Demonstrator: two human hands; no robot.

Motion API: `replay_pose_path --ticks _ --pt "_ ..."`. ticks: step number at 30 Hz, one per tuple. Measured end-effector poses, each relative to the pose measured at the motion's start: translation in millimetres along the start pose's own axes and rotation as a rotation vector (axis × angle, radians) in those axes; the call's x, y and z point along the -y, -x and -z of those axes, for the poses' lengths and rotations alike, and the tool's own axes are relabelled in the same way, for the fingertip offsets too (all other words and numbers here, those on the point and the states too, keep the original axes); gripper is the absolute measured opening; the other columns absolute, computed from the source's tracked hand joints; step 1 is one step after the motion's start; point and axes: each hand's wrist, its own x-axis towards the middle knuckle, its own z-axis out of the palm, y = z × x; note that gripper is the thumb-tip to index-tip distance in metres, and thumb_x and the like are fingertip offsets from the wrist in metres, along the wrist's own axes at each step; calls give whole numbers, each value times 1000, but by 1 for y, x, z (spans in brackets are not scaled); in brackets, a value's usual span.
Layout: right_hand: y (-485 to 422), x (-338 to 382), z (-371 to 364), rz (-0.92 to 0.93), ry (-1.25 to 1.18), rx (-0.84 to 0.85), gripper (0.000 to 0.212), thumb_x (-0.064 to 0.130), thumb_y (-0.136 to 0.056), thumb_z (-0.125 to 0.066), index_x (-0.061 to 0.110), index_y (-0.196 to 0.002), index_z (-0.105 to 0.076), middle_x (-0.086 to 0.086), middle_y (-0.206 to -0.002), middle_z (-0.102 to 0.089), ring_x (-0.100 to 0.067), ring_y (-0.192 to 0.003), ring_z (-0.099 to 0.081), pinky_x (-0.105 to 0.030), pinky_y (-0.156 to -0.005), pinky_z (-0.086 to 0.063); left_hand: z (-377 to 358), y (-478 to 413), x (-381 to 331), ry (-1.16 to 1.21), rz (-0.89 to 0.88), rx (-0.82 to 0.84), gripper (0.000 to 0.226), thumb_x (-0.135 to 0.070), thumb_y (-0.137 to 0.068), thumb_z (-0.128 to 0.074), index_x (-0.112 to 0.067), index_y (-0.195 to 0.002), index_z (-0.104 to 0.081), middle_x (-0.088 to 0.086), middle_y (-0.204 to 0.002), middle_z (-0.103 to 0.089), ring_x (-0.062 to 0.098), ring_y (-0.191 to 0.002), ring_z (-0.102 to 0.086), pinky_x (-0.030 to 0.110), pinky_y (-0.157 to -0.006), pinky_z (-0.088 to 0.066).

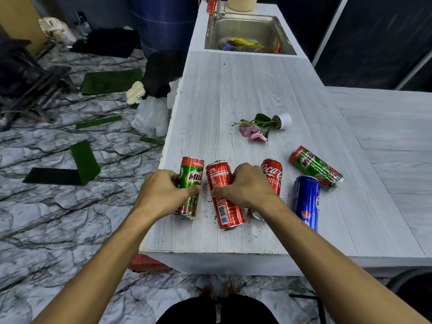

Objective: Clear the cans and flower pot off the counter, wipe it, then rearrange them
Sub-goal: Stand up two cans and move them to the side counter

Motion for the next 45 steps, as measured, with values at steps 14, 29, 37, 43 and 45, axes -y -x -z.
replay_pose_path --ticks 14,29,37,43,45 --pt "4 -11 1 175 -369 -320 68 41 -67 -90 21 -120 -54 21 -95 -61 14 -83 -58 2 -61 -43 2 1 -10 165 -184 -205 50 -46 -67 -92 -27 -109 -73 -24 -89 -68 -15 -84 -61 4 -63 -42" --pt "0 -38 74 272 -508 -588 65 39 -67 -90 29 -121 -54 24 -105 -64 15 -95 -61 -5 -81 -48 -24 -24 -92 327 -362 -228 56 -42 -63 -95 -38 -109 -63 -28 -96 -67 -11 -93 -67 27 -82 -61" --pt "-13 -107 137 236 -506 -660 67 38 -65 -92 28 -120 -55 26 -103 -60 19 -91 -58 1 -76 -44 -77 -43 -174 330 -438 -171 59 -39 -65 -94 -29 -116 -66 -21 -102 -68 -4 -99 -67 30 -86 -61" --pt "-26 -179 187 186 -477 -697 64 33 -67 -92 31 -116 -52 30 -101 -58 24 -90 -57 -1 -78 -46 -134 -57 -246 309 -466 -131 61 -42 -64 -94 -24 -117 -68 -17 -104 -72 -6 -96 -68 22 -84 -59" --pt "-31 -204 203 167 -473 -713 65 33 -67 -92 32 -116 -51 30 -101 -57 23 -91 -57 -2 -78 -47 -157 -64 -271 306 -477 -113 63 -41 -64 -95 -21 -118 -68 -13 -106 -73 -3 -97 -69 22 -85 -59"
